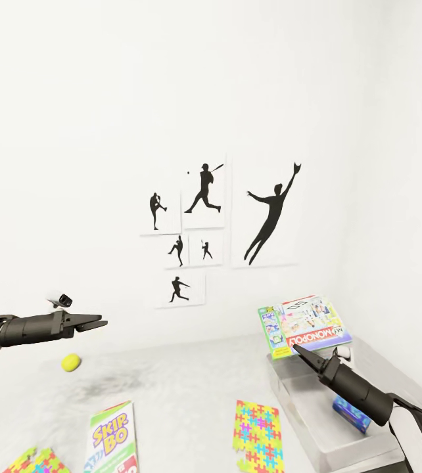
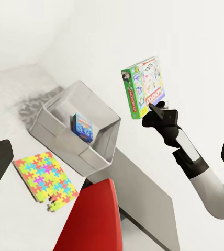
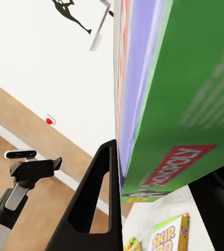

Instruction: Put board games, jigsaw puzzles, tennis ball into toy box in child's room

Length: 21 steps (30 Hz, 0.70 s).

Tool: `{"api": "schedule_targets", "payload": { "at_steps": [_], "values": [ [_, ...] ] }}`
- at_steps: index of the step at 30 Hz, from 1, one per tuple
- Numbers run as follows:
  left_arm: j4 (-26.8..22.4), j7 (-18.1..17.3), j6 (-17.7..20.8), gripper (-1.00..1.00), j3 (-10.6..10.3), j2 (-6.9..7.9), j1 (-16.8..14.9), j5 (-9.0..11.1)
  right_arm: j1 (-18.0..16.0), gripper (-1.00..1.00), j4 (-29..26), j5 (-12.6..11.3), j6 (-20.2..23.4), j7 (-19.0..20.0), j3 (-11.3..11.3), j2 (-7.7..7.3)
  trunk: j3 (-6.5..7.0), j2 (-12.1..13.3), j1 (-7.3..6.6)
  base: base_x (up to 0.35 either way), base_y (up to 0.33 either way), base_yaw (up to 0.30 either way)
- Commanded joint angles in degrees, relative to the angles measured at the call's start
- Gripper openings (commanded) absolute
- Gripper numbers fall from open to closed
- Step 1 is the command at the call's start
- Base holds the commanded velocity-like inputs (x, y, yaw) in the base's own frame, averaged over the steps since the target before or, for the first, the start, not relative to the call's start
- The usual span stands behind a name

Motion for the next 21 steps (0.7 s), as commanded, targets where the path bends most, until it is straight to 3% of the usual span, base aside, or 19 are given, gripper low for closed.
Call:
{"api": "schedule_targets", "payload": {
  "at_steps": [1,21],
  "values": [
    [0.01,-0.18,0.61,1.00,-0.08,0.03,-0.02,0.08,-0.02,-1.00,0.01,-0.14,0.31,0.11,-0.04,-0.01,-0.03,-0.05,0.02,0.009,0.000,0.000],
    [0.02,-0.18,0.61,1.00,-0.08,0.03,-0.02,0.02,-0.02,-1.00,0.05,-0.47,0.85,-0.02,-0.04,-0.12,-0.03,-0.05,0.02,0.001,0.000,0.000]
  ]
}}
